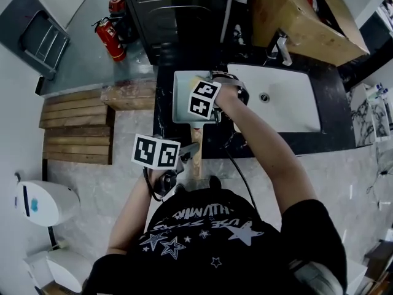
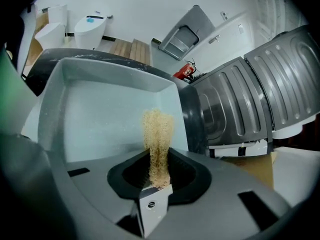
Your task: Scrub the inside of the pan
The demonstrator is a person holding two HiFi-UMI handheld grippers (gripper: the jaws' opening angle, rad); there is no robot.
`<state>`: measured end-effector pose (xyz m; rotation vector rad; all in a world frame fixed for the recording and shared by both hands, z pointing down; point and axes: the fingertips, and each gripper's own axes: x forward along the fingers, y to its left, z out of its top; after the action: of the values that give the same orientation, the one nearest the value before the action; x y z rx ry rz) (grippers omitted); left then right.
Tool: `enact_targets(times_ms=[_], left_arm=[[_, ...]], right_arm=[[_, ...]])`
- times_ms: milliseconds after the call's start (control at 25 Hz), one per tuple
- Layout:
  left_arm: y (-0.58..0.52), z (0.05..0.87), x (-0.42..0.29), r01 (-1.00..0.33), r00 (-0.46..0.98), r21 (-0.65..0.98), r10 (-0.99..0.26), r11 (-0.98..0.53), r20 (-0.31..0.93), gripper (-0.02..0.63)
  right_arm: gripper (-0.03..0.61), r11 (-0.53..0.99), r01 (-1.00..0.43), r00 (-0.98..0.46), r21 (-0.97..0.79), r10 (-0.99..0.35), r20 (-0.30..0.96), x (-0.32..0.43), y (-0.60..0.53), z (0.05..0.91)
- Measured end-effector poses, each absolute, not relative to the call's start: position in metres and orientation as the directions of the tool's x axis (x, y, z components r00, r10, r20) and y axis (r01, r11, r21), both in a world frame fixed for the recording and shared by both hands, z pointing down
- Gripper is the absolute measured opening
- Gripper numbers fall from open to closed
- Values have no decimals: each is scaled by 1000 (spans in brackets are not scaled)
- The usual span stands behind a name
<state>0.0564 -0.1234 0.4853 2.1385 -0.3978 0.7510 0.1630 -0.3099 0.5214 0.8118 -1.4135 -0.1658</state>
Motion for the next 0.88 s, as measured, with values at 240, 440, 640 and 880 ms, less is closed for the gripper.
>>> enact_targets(times_ms=[240,440,640,880], left_arm=[[-122,485,56,-517,769,592,-33,-618,638,175],[-118,486,56,-519,767,583,-39,-626,640,175],[-118,486,57,-521,766,583,-41,-624,641,175],[-113,484,57,-522,757,573,-35,-632,652,175]], right_arm=[[83,797,-369,160,478,-452,878,151,-275,524],[83,831,-379,120,407,-392,912,140,-247,525],[83,851,-399,67,342,-345,936,131,-226,525],[83,857,-420,38,299,-313,949,127,-215,525]])
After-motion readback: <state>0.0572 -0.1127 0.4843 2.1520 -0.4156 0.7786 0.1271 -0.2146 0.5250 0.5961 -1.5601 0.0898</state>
